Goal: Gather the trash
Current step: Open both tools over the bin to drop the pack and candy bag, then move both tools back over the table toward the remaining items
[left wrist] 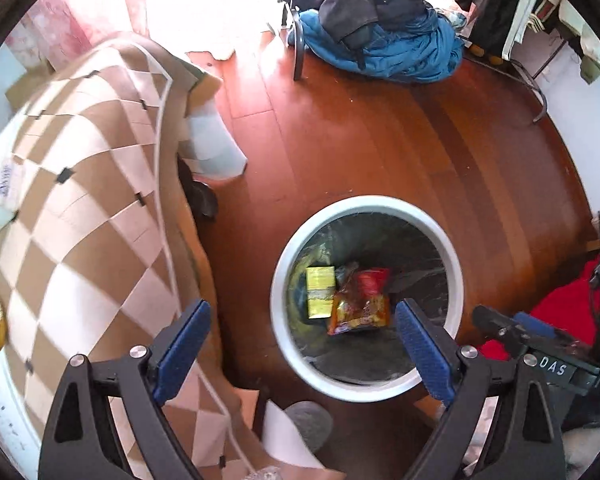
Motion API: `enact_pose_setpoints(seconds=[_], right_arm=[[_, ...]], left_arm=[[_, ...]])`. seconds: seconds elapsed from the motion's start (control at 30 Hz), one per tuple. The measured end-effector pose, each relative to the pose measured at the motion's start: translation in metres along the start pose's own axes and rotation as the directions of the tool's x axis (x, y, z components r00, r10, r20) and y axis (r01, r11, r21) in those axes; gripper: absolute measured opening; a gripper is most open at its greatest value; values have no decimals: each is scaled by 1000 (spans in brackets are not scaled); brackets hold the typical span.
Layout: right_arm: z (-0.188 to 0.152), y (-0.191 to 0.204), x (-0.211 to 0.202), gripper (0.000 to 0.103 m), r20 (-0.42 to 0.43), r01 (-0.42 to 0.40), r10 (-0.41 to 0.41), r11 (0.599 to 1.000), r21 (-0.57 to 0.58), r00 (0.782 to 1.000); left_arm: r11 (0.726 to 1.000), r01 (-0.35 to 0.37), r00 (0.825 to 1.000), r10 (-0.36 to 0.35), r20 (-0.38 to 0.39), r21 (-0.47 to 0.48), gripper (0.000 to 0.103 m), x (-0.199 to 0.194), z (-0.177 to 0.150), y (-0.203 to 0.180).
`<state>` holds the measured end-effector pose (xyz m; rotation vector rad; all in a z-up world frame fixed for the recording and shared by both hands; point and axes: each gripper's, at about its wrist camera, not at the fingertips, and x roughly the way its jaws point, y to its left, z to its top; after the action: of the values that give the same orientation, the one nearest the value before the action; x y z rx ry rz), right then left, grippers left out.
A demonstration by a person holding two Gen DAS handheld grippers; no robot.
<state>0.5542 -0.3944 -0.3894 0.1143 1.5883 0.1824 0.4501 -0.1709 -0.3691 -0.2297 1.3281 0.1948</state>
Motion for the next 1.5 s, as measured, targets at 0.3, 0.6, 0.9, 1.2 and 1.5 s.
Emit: enact_pose_setpoints(seconds=[0.3, 0.6, 0.9, 1.2, 1.5], right_arm=[[-42, 15, -42, 103, 46, 71, -69, 996, -57, 997], [-73, 40, -100, 103, 87, 101, -91, 988, -114, 992], [-98, 57, -183, 103, 183, 90, -67, 989, -117, 981], [-122, 118, -257, 103, 248, -40, 87, 981, -190, 965], [-115, 292, -229, 103, 171, 4, 101, 852, -524, 980]], left_arm=[[999, -39, 999, 39, 12, 22, 94, -23, -26, -3], [999, -32, 999, 30, 45, 40, 94, -72, -43, -6], [999, 1, 991, -7, 134, 45, 94, -145, -58, 6], [999, -36, 964, 44, 261, -36, 94, -225, -76, 60], [935, -134, 948, 217, 232, -328, 94, -221, -91, 218]])
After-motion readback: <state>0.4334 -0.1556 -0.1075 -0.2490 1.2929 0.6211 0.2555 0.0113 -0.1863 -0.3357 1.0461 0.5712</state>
